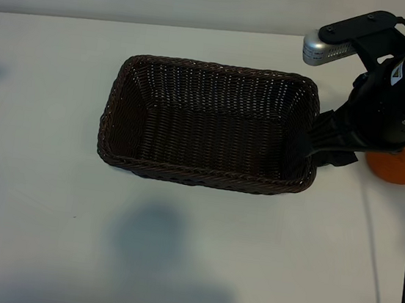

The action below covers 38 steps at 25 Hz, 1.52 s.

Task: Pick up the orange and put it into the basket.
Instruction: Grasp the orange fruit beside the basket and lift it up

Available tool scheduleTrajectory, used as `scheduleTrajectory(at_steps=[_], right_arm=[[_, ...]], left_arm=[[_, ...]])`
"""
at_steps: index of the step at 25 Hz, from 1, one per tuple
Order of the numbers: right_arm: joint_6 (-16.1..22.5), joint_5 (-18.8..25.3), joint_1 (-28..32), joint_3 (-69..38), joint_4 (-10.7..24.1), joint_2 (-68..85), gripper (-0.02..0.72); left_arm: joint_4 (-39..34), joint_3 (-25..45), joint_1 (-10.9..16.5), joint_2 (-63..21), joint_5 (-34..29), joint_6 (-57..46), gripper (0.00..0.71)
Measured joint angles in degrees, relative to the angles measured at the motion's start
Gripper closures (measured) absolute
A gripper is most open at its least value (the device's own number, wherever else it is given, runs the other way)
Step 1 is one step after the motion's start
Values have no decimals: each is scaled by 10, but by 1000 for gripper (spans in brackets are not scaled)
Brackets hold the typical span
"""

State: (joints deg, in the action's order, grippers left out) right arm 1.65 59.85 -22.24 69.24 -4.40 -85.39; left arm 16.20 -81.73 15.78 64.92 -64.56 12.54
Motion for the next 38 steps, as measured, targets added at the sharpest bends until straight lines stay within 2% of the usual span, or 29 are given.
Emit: scheduleTrajectory(at_steps=[6, 11, 14, 17, 22, 30, 38], right_arm=[[-3, 0, 0, 0, 0, 0, 123], [-4, 0, 0, 0, 0, 0, 123], [-5, 0, 0, 0, 1, 0, 123], [-6, 1, 0, 0, 1, 0, 123], [-6, 2, 0, 0, 1, 0, 123], [-6, 4, 0, 0, 2, 0, 123], [-6, 4, 0, 0, 2, 0, 123]], left_arm=[[-16, 23, -42, -178, 1, 2, 114], [-65, 162, -47, -334, 18, -12, 114], [-95, 254, -47, -426, 55, -48, 114], [-135, 319, -47, -486, 62, -108, 114], [-178, 362, -51, -510, 62, -150, 114], [-199, 413, -92, -514, 59, -157, 115], [-200, 425, -96, -514, 33, -157, 116]])
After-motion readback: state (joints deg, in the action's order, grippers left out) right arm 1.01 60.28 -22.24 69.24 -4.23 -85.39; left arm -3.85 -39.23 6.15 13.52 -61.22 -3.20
